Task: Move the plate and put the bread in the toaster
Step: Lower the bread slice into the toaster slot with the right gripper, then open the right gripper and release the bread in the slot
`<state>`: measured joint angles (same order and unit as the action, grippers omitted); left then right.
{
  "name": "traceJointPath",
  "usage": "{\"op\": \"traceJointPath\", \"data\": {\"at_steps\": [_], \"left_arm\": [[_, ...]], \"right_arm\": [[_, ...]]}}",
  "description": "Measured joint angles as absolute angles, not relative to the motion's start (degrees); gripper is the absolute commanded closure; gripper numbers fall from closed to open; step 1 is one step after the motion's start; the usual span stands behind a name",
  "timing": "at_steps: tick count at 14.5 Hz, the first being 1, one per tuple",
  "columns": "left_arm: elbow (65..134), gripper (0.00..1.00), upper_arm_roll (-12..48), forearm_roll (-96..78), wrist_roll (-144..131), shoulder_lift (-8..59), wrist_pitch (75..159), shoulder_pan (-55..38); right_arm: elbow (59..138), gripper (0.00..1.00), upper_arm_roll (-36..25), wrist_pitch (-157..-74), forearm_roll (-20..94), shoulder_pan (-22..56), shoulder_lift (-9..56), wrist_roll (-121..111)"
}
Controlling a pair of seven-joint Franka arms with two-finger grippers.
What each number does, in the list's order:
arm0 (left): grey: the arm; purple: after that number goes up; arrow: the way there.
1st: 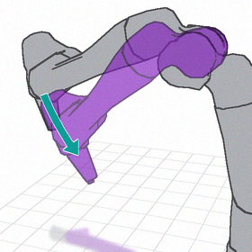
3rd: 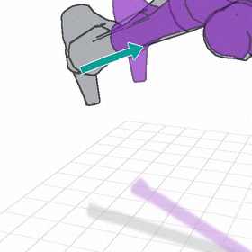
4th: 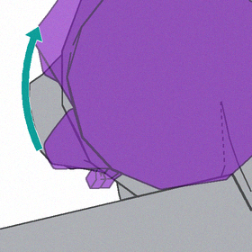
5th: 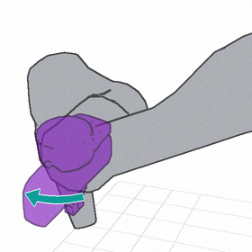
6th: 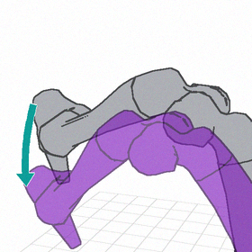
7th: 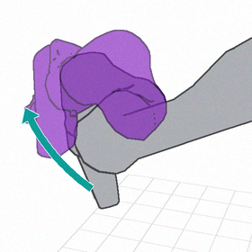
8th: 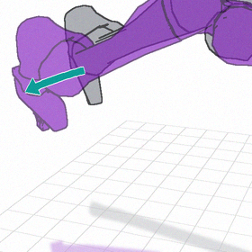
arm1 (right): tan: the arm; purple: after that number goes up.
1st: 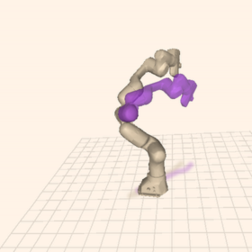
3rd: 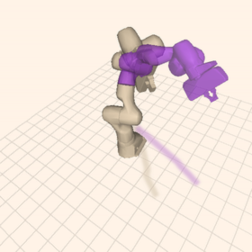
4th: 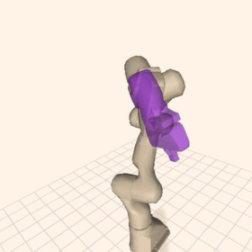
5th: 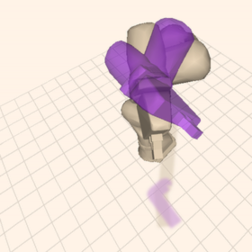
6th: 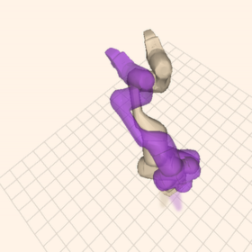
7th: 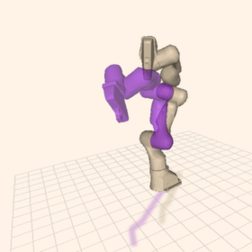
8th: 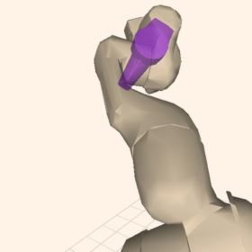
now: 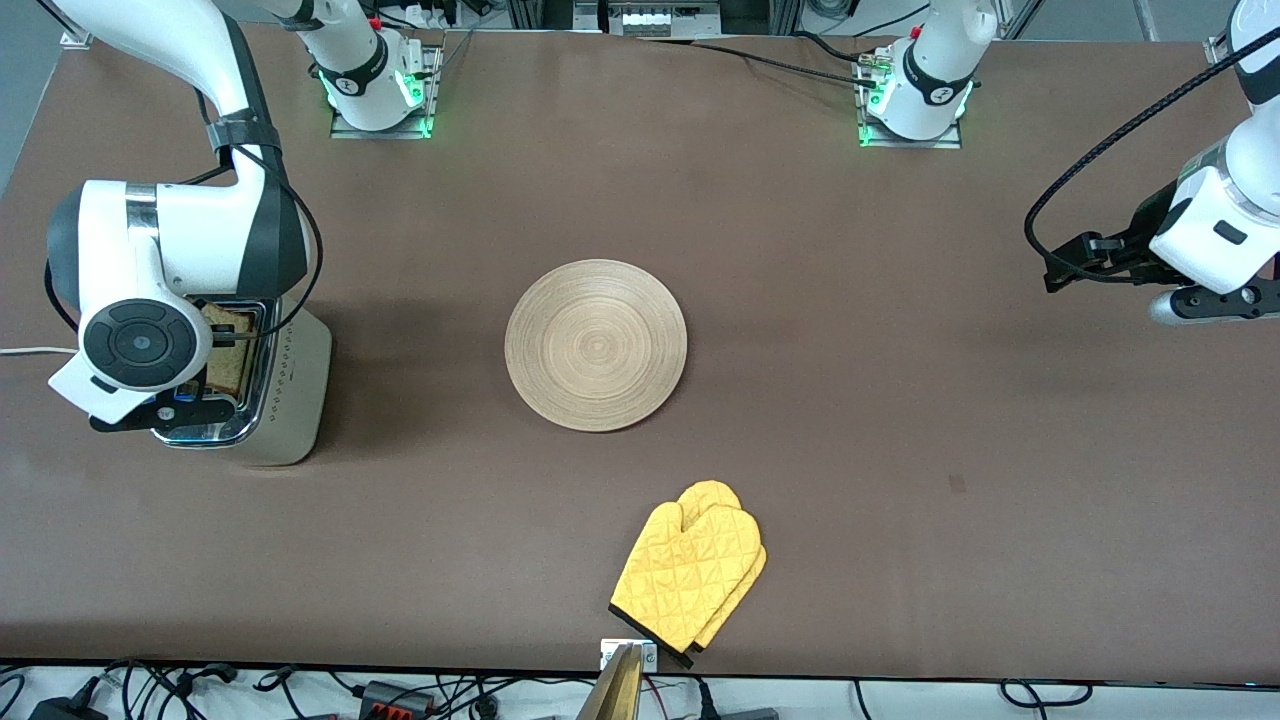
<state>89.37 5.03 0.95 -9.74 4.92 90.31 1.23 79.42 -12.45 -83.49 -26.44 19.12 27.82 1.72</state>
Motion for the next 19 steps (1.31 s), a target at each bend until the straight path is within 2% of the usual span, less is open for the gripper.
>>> {"op": "traceJointPath", "data": {"at_steps": [10,11,12,13,19], "left_arm": [[89.29,0.00,5.81,0.95,-9.74,4.92,89.84,1.22],[89.28,0.00,5.88,0.95,-9.74,4.92,89.82,1.22],[89.27,0.00,5.92,0.95,-9.74,4.92,89.81,1.22],[89.26,0.00,5.93,0.95,-9.74,4.92,89.80,1.22],[89.22,0.00,5.95,0.95,-9.74,4.92,89.75,1.22]], "right_arm": [[81.10,1.00,-12.40,-85.73,-23.94,19.00,29.12,1.81],[81.80,0.62,-12.40,-86.53,-23.72,18.93,29.13,1.85],[82.39,0.14,-12.41,-87.06,-23.56,18.87,29.14,2.04],[82.71,0.00,-12.41,-87.31,-23.47,18.87,29.15,2.88],[81.34,0.00,-12.39,-87.72,-20.31,19.37,26.81,6.41]]}}
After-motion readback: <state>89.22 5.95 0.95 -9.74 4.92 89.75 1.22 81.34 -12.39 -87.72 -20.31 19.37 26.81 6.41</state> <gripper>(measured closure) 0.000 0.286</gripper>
